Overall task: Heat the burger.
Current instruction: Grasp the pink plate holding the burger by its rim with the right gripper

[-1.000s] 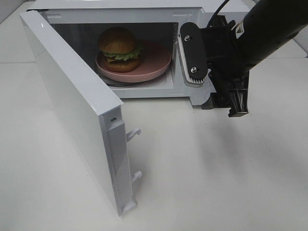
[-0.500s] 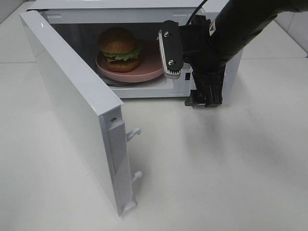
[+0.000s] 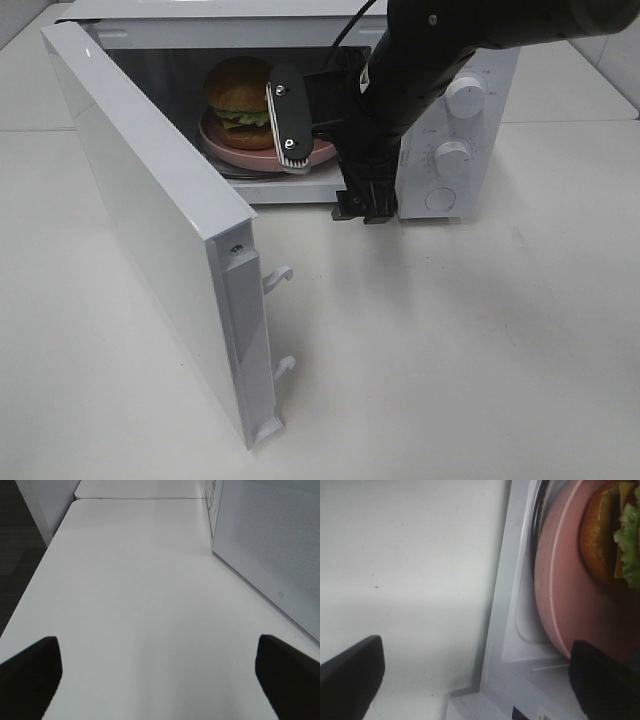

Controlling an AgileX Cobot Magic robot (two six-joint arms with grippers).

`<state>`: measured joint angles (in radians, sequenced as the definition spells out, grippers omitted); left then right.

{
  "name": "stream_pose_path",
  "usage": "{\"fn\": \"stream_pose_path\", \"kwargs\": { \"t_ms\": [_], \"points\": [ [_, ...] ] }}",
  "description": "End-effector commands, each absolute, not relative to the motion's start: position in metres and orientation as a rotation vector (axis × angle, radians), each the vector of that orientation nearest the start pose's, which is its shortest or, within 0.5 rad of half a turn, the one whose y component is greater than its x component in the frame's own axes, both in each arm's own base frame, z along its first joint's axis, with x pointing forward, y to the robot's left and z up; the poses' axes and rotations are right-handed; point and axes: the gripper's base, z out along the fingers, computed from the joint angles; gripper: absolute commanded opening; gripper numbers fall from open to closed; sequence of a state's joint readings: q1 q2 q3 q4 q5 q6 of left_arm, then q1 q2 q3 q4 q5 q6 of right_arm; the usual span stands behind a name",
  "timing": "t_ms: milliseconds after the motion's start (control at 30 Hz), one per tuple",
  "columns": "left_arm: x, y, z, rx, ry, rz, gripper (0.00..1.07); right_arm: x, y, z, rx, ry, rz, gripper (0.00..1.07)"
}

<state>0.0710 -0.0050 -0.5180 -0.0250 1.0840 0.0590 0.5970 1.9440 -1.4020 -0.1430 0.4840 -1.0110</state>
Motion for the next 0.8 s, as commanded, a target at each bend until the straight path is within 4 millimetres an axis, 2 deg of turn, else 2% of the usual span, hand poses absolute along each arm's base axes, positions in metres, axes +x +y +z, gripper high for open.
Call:
{"fn": "stream_pose_path", "kwargs": {
  "t_ms": [33, 800],
  "points": [
    [-0.01, -0.003, 0.281, -0.015, 2.018, 0.05, 0.98, 0.365, 0.243, 0.205, -1.897, 1.653, -0.302, 0.95],
    [-0.01, -0.003, 0.281, -0.015, 2.018, 0.05, 0.98, 0.409, 0.272, 0.173, -1.846, 1.647, -0.294, 0.92]
  ]
}}
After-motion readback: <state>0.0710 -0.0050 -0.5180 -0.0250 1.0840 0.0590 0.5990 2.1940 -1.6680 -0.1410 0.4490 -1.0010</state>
